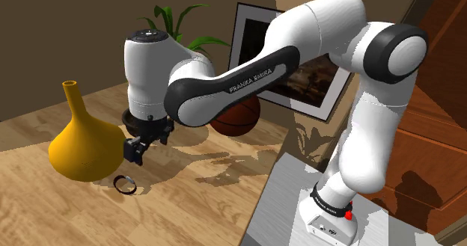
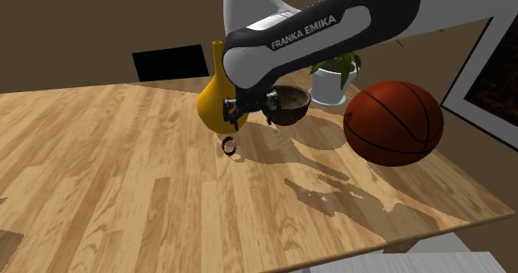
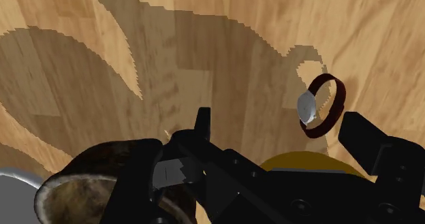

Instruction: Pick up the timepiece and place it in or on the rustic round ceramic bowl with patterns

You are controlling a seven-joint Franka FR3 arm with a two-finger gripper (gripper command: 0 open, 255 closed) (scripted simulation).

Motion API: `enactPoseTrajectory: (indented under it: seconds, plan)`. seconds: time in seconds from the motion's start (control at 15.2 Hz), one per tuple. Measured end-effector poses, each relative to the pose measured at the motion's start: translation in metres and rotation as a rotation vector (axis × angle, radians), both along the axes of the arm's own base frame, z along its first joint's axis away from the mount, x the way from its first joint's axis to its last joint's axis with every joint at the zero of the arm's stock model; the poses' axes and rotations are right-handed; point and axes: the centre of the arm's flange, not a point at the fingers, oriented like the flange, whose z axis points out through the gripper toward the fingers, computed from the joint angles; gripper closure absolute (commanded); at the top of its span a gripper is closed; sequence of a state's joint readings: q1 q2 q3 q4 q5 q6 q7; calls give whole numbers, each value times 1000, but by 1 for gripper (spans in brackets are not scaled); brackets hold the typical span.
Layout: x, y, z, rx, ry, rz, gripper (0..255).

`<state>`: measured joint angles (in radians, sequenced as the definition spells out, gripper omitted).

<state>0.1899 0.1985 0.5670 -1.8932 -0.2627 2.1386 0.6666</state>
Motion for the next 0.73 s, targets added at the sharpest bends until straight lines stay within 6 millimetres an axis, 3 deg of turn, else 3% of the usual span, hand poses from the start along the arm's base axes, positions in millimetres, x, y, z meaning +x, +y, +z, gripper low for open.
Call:
enactPoseTrajectory:
  seconds: [0.26, 0.4, 0.73]
  plan:
    - [13, 46, -19, 7, -7, 12, 0]
    - [18, 60, -29, 9, -10, 16, 0]
    - [24, 61, -56, 9, -11, 16, 0]
